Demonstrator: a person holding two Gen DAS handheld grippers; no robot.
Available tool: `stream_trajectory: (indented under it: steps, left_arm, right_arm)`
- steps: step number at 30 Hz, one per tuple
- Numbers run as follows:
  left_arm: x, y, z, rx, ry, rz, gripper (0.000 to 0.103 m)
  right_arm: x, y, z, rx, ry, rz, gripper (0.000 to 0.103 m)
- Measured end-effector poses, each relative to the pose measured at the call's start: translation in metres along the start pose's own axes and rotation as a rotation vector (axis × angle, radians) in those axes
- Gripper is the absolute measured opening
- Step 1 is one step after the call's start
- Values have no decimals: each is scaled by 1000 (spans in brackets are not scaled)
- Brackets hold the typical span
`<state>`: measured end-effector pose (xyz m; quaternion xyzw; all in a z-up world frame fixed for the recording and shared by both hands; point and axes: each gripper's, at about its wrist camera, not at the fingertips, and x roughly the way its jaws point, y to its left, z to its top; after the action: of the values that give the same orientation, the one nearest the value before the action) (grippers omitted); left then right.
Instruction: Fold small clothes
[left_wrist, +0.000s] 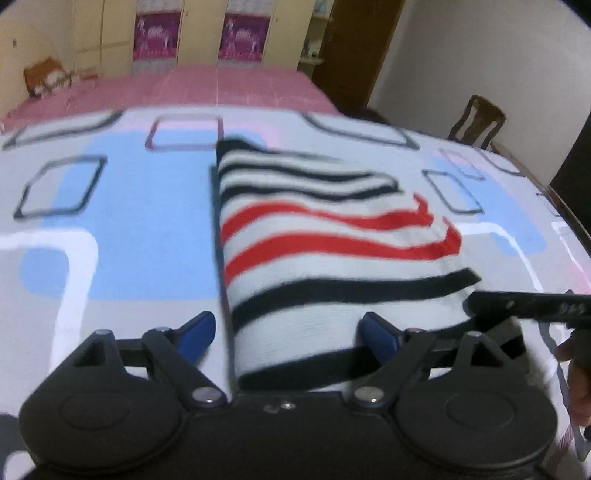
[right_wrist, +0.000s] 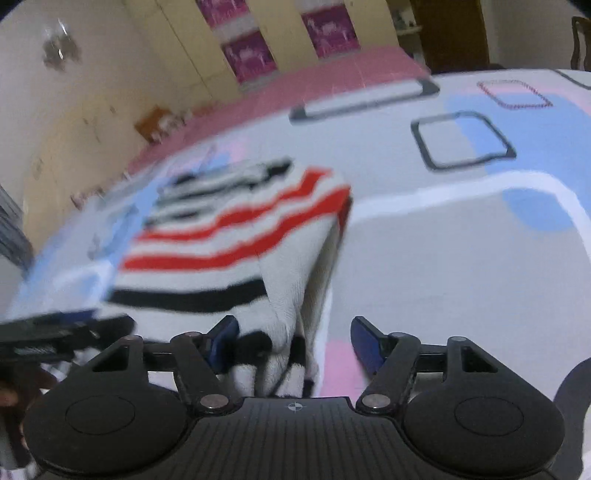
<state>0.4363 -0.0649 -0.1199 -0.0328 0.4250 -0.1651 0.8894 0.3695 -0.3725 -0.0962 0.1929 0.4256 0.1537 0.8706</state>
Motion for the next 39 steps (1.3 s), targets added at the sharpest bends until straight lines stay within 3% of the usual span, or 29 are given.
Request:
stream_trajectory:
  steps: [4, 9, 15, 21, 23, 30, 34, 39]
  left_arm:
    - [8, 16, 8, -93, 23, -80, 89]
    - [29, 30, 20, -160, 88, -156, 85]
    - [45, 36, 23, -207, 121, -189, 84]
    - [56, 37, 29, -229, 132, -203, 86]
    - [56, 33, 31, -214, 129, -183, 83]
    - [42, 2, 35, -70, 83, -77, 56]
    - [27, -15, 39, 37, 53, -37, 52]
    - [5, -21, 42, 102, 22, -62, 51]
  right_arm:
    - [6, -42, 16, 180, 35, 161, 67]
    - [31, -73, 32, 291, 133, 263, 67]
    - [46, -63, 44, 226, 185, 295, 67]
    - [61, -49, 49, 164, 190, 309, 54]
    - [62, -46, 48, 138, 182, 301, 48]
    - [52, -21, 37, -3, 122, 215, 40]
    - [39, -8, 35, -42, 90, 179, 36]
    - [15, 13, 34, -87, 39, 142, 34]
